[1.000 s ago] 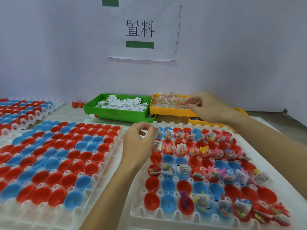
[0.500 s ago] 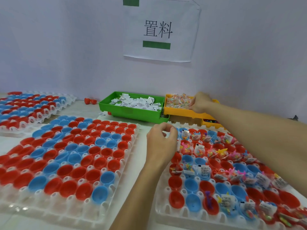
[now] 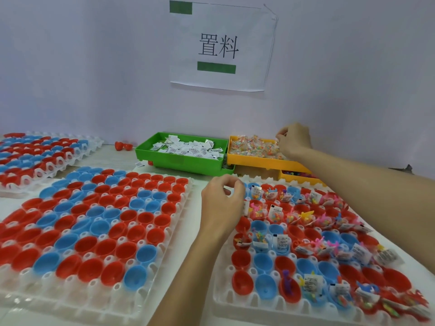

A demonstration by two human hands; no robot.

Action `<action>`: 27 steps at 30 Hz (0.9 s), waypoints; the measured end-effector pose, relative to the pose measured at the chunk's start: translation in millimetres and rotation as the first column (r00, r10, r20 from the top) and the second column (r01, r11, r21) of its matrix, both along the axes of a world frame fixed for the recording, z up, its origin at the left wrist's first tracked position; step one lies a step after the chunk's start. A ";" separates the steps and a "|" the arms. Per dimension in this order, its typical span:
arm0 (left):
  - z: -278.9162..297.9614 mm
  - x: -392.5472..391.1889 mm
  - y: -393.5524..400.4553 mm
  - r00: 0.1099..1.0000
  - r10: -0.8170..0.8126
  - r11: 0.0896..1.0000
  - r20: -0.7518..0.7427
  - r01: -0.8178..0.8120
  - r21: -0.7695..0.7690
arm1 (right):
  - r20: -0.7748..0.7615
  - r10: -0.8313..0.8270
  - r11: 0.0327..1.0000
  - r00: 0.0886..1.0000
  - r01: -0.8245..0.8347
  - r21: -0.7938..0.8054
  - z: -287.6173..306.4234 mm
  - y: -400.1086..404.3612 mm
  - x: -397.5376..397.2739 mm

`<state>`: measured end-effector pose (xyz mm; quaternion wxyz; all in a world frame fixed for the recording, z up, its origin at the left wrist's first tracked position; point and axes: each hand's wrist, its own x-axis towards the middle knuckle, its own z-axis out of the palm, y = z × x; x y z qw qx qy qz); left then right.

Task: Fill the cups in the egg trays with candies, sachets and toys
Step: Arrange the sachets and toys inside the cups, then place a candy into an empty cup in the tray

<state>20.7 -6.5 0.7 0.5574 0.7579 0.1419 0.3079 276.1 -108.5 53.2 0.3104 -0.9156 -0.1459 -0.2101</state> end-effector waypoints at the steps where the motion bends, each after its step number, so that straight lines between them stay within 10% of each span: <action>1: 0.4 -0.3 -0.3 1.000 0.000 1.000 0.003 0.000 0.000 | 0.014 0.001 0.999 1.000 -0.001 0.036 2.0 -3.2 -2.6; 15: 13.1 -5.9 -19.9 0.985 -0.122 0.974 0.120 0.096 0.206 | -0.223 0.563 0.806 0.796 -0.469 0.361 13.2 -80.9 -155.5; 27: 19.6 -15.6 -33.0 0.915 -0.387 0.904 0.115 0.351 0.246 | -0.187 0.648 0.742 0.739 -0.557 0.372 -4.2 -110.5 -202.6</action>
